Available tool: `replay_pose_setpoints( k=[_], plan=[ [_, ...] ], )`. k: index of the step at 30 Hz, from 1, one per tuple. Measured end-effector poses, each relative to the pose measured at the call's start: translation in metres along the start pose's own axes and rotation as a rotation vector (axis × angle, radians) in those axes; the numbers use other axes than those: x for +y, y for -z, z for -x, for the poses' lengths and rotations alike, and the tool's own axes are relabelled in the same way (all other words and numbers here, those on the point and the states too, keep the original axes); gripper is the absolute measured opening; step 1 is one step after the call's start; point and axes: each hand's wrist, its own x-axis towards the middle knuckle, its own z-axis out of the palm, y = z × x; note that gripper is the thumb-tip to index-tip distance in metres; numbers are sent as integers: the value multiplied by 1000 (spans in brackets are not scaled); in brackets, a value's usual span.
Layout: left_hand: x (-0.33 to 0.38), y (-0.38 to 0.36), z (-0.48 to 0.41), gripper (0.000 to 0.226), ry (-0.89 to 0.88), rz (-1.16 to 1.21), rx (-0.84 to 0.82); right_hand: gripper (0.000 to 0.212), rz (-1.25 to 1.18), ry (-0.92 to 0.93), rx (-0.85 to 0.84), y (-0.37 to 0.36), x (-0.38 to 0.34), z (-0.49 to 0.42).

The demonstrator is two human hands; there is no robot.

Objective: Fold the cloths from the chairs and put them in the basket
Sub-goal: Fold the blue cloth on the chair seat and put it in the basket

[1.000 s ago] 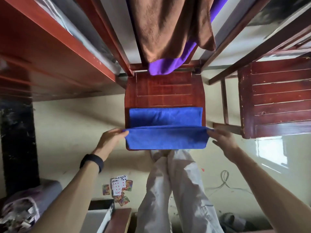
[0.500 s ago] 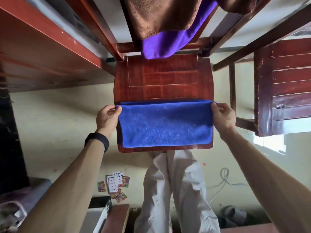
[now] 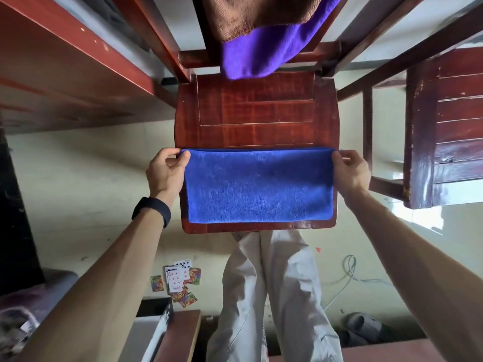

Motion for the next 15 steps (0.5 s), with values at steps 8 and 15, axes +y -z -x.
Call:
replay_pose_setpoints(
  k=[8, 15],
  plan=[
    [5, -10, -5, 20, -35, -148, 63, 30, 108, 2, 61, -9, -6, -3],
    [-7, -25, 32, 44, -499, -468, 262, 44, 98, 217, 327, -29, 10, 42]
  ],
)
